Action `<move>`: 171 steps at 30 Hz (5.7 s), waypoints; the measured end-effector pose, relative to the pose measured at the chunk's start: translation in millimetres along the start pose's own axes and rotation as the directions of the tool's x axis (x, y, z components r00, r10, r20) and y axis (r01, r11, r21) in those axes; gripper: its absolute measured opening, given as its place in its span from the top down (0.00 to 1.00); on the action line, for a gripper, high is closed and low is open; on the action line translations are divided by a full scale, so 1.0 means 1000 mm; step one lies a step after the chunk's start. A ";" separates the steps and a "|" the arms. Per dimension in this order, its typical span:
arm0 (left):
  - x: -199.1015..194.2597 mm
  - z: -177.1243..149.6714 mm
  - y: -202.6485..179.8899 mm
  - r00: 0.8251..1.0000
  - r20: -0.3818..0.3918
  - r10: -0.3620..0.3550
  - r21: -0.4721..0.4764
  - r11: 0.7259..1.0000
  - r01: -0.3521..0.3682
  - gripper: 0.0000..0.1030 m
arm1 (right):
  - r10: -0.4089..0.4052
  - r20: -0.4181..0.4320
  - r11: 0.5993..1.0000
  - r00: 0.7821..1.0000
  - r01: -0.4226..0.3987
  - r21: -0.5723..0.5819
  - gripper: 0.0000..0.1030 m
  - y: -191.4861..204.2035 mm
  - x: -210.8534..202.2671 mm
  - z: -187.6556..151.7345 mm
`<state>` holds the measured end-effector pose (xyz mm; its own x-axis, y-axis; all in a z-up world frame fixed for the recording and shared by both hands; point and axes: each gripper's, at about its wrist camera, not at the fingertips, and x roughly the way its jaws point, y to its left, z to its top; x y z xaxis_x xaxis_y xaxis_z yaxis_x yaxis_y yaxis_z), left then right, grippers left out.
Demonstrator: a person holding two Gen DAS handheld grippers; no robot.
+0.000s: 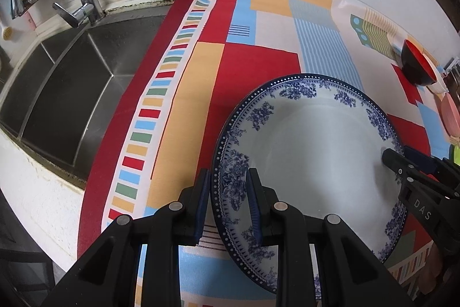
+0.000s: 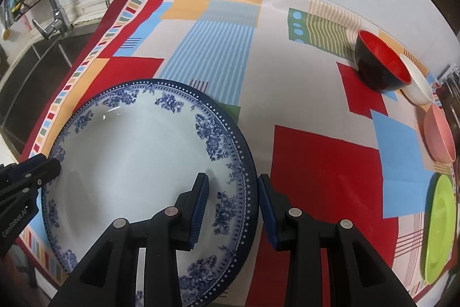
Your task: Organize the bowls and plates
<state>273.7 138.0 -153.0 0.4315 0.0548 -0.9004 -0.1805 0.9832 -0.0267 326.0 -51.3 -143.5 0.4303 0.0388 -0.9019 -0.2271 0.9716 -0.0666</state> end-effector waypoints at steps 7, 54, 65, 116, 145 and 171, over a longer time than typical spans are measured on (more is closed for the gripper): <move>0.003 0.003 0.000 1.000 -0.002 -0.009 0.026 1.000 0.009 0.74 | -0.018 -0.003 1.000 1.000 0.018 -0.003 0.64 0.003 0.003 0.000; -0.115 0.003 -0.294 0.901 0.244 -0.359 0.569 0.805 0.167 0.18 | -0.393 0.210 0.820 0.895 0.238 0.520 0.31 -0.262 -0.156 -0.112; -0.108 -0.011 -0.378 0.890 0.181 -0.419 0.639 0.738 0.218 0.19 | -0.454 0.143 0.741 0.879 0.283 0.610 0.31 -0.337 -0.153 -0.150; 0.004 -0.032 -0.527 0.917 -0.137 -0.375 0.700 0.618 0.357 0.57 | -0.337 -0.085 0.636 0.938 0.293 0.713 0.51 -0.463 -0.057 -0.210; -0.035 -0.026 -0.454 0.911 -0.067 -0.406 0.608 0.708 0.360 0.62 | -0.345 -0.014 0.716 0.938 0.273 0.643 0.60 -0.410 -0.086 -0.187; -0.062 0.010 -0.259 0.933 0.100 -0.345 0.376 0.881 0.286 0.63 | -0.261 0.145 0.883 0.954 0.175 0.435 0.60 -0.257 -0.103 -0.100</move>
<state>302.5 -118.0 -85.8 0.5533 -0.2709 -0.7877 0.2965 0.9478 -0.1176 253.1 -327.8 -76.3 0.5969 -0.1828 -0.7812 0.2553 0.9664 -0.0311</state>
